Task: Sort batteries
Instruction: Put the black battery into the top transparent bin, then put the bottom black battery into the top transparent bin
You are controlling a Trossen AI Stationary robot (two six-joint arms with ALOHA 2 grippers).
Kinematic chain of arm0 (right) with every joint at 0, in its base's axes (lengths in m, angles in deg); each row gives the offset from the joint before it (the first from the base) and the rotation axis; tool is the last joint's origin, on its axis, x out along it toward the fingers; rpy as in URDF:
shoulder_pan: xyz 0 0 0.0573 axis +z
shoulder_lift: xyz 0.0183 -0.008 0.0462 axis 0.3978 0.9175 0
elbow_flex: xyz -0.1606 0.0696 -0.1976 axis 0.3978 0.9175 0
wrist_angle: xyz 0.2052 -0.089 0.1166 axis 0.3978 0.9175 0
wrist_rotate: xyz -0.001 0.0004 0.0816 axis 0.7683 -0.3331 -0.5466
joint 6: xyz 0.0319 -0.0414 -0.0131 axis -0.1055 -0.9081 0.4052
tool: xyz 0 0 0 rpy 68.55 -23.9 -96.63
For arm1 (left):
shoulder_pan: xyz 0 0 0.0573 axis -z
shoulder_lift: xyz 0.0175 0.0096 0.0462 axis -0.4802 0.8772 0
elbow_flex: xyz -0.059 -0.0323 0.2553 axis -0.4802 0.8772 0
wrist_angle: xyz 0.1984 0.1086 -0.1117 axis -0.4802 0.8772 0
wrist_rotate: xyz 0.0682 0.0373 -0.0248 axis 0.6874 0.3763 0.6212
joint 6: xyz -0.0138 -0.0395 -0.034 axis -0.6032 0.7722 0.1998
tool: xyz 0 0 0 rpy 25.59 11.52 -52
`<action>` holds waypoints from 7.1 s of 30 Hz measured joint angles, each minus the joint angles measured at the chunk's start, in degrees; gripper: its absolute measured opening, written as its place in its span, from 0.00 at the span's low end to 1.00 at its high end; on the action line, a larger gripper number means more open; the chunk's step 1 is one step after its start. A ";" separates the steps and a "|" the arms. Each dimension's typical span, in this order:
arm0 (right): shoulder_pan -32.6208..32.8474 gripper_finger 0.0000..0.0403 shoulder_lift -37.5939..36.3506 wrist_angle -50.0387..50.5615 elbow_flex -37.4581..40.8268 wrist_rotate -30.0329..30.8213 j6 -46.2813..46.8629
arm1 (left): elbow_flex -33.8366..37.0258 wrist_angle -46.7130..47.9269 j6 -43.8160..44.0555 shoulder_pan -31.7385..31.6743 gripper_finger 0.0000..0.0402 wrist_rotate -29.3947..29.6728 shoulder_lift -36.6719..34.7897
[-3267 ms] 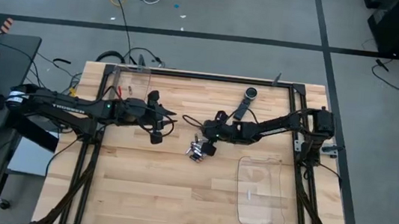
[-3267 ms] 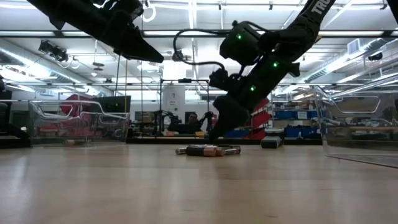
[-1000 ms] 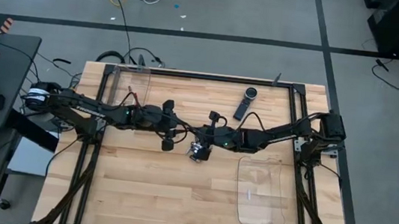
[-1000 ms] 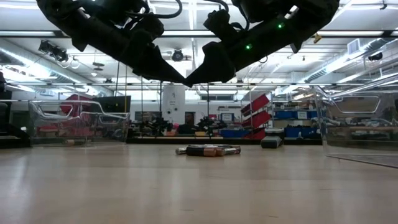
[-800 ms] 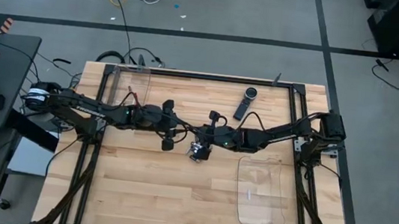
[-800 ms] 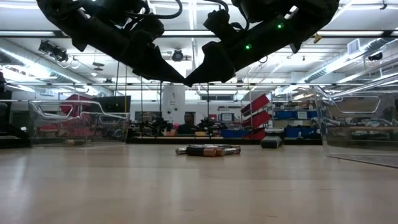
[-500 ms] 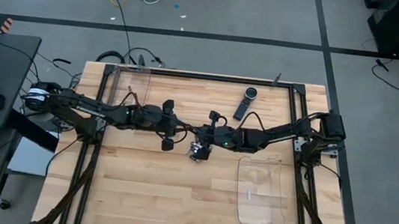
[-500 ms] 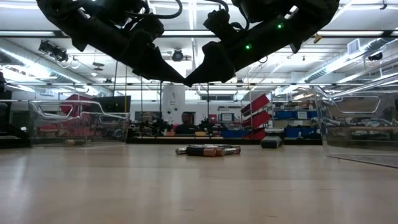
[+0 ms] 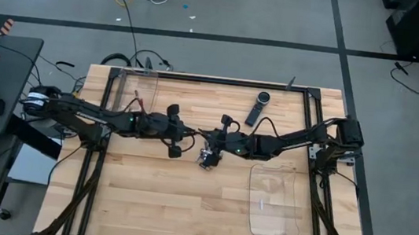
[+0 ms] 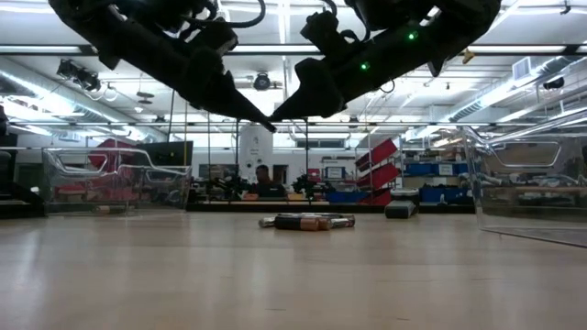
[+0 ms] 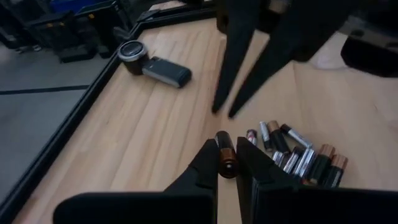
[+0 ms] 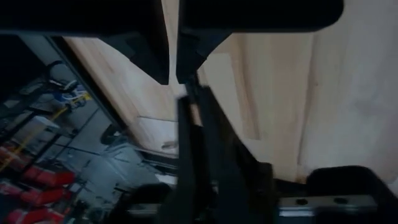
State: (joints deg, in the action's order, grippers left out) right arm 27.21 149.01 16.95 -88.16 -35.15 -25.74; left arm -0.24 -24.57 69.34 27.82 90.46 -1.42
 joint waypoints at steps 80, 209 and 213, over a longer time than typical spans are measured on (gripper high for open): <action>1.15 0.10 -1.95 3.52 0.00 2.95 6.49 | -7.74 44.35 0.07 -49.02 0.05 -2.03 1.58; 11.76 0.26 10.97 17.30 -1.93 -2.09 23.45 | 0.12 8.43 0.91 -1.59 0.29 -8.91 -19.82; 11.76 0.26 10.97 17.51 -1.93 -2.20 22.71 | 0.13 8.72 0.93 -1.59 0.29 -8.92 -19.82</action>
State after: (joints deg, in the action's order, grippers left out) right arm 38.97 159.98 34.46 -90.09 -37.35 -3.04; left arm -0.11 -15.85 70.27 26.24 81.54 -21.24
